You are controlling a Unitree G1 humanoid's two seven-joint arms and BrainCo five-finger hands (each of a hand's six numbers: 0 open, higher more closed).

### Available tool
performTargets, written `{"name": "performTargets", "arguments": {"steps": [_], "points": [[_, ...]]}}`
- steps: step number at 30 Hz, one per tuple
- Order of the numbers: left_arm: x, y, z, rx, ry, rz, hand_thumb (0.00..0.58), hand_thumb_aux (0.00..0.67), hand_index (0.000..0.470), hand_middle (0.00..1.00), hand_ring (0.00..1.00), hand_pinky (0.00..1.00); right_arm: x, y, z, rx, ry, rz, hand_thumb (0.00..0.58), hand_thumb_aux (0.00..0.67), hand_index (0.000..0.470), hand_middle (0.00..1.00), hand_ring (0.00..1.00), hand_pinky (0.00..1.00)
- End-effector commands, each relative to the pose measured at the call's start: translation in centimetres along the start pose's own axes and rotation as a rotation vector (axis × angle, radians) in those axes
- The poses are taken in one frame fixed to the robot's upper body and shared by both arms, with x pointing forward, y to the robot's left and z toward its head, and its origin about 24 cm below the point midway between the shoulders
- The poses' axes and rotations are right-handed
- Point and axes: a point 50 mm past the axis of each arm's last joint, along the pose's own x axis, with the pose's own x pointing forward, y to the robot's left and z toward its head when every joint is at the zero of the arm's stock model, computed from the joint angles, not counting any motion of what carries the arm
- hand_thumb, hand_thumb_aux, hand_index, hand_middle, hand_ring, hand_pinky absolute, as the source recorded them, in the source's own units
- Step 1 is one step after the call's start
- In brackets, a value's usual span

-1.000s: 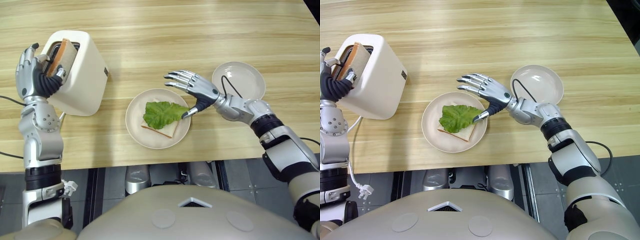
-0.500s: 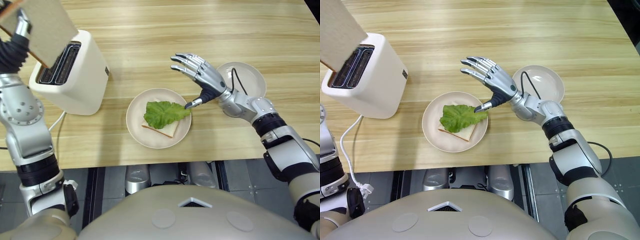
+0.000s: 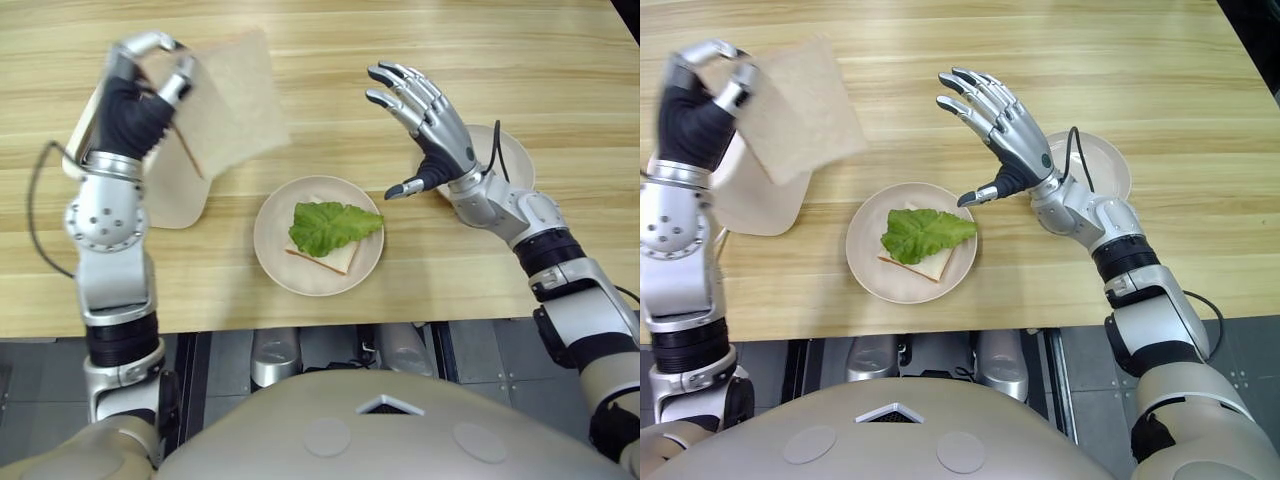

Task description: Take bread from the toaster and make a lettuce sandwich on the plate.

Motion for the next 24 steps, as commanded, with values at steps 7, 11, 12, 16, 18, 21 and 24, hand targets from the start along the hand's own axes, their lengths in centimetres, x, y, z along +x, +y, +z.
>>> {"name": "performTargets", "arguments": {"steps": [7,11,12,16,18,21,24], "points": [[1.2,-4.9,-5.4,-0.316,0.160,-0.404,0.580,0.670,0.460,1.00,1.00,1.00,-1.0,0.1,0.4,0.056,0.007,0.023,0.000,0.000,0.000,0.00,0.00,0.00],[2.5,-5.6,-6.6,-0.413,0.196,-0.473,0.580,0.670,0.460,1.00,1.00,1.00,-1.2,-0.1,0.6,0.085,-0.017,0.030,0.000,0.000,0.000,0.00,0.00,0.00],[2.6,-6.1,-7.0,-0.424,0.214,-0.504,0.580,0.670,0.460,1.00,1.00,1.00,-1.3,-0.1,0.8,0.093,-0.029,0.036,0.000,0.000,0.000,0.00,0.00,0.00],[2.4,-7.8,-8.3,-0.456,0.272,-0.608,0.580,0.670,0.460,1.00,1.00,1.00,-1.4,0.3,1.7,0.125,-0.093,0.088,0.000,0.000,0.000,0.00,0.00,0.00],[2.5,-8.5,-8.6,-0.456,0.286,-0.652,0.580,0.670,0.460,1.00,1.00,1.00,-1.6,0.4,2.2,0.151,-0.135,0.128,0.000,0.000,0.000,0.00,0.00,0.00],[2.5,-9.4,-9.0,-0.464,0.307,-0.716,0.580,0.670,0.460,1.00,1.00,1.00,-1.8,0.6,2.9,0.165,-0.202,0.198,0.000,0.000,0.000,0.00,0.00,0.00],[2.4,-9.9,-9.3,-0.462,0.331,-0.780,0.580,0.670,0.460,1.00,1.00,1.00,-2.0,0.9,3.6,0.143,-0.259,0.255,0.000,0.000,0.000,0.00,0.00,0.00]]}}
